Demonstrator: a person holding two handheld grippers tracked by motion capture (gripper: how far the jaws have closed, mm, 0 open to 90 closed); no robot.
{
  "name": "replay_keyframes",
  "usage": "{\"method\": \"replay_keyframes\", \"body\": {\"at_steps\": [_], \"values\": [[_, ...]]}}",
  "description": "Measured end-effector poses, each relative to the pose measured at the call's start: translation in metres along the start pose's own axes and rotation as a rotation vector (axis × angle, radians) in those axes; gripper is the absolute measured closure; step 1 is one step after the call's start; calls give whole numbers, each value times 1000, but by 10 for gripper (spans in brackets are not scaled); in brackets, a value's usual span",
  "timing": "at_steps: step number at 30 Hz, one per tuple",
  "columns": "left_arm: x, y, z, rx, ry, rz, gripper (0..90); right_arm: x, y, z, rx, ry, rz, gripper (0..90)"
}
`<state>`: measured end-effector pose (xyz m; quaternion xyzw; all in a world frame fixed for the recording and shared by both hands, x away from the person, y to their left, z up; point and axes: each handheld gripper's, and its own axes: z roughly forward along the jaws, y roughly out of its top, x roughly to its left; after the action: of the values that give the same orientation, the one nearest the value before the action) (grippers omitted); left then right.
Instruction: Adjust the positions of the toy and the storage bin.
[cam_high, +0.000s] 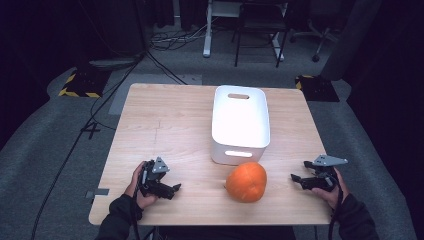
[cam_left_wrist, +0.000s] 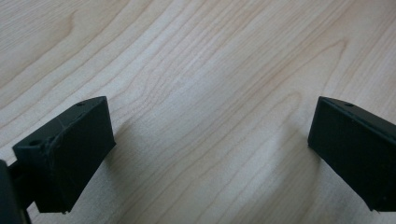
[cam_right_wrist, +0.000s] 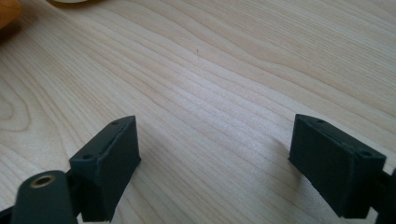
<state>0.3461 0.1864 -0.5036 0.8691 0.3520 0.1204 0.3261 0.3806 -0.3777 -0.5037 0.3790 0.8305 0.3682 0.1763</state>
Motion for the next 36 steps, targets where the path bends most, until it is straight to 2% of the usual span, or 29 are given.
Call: {"method": "replay_keyframes", "body": {"at_steps": [11, 12, 15, 17, 19, 20, 22, 26, 27, 28, 29, 30, 32, 34, 36], "values": [[1, 0, 0, 0, -4, 6, 6, 1, 0, -1, 5, 2, 3, 160], [1, 0, 0, -5, 7, 3, 6, 2, -1, -2, 3, 13, -4, 163], [1, 0, 0, -6, 7, 2, 6, 4, -1, -3, 11, 29, -17, 166], [1, 0, 0, -4, 5, 0, 6, 10, 0, -3, 17, 64, -47, 185], [1, 0, 0, -4, 5, 0, 6, 12, 2, -4, 15, 76, -30, 211], [1, 0, 0, -4, 6, -2, 6, 14, 7, -8, -25, 110, -5, 206], [1, 0, 0, -4, 9, -4, 7, 19, 12, -12, -47, 106, -18, 206], [1, -1, 0, -4, 12, -17, 7, 35, 24, -22, -104, 153, -54, 186], [1, -1, 0, -4, 12, -17, 7, 35, 24, -22, -104, 153, -54, 186], [1, -1, -1, -2, 10, -17, 7, 43, 28, -25, -126, 192, -68, 171], [1, -1, -1, -2, 10, -17, 7, 43, 28, -25, -126, 192, -68, 171], [1, -1, 0, -2, 10, -17, 7, 55, 35, -28, -139, 204, -93, 170], [1, -1, 0, -2, 11, -17, 7, 59, 37, -29, -141, 204, -100, 174], [1, -1, 0, 0, 7, -20, 7, 76, 45, -33, -168, 231, -120, 181], [1, -1, -1, 0, 7, -20, 7, 87, 51, -34, -168, 245, -131, 183]]}}
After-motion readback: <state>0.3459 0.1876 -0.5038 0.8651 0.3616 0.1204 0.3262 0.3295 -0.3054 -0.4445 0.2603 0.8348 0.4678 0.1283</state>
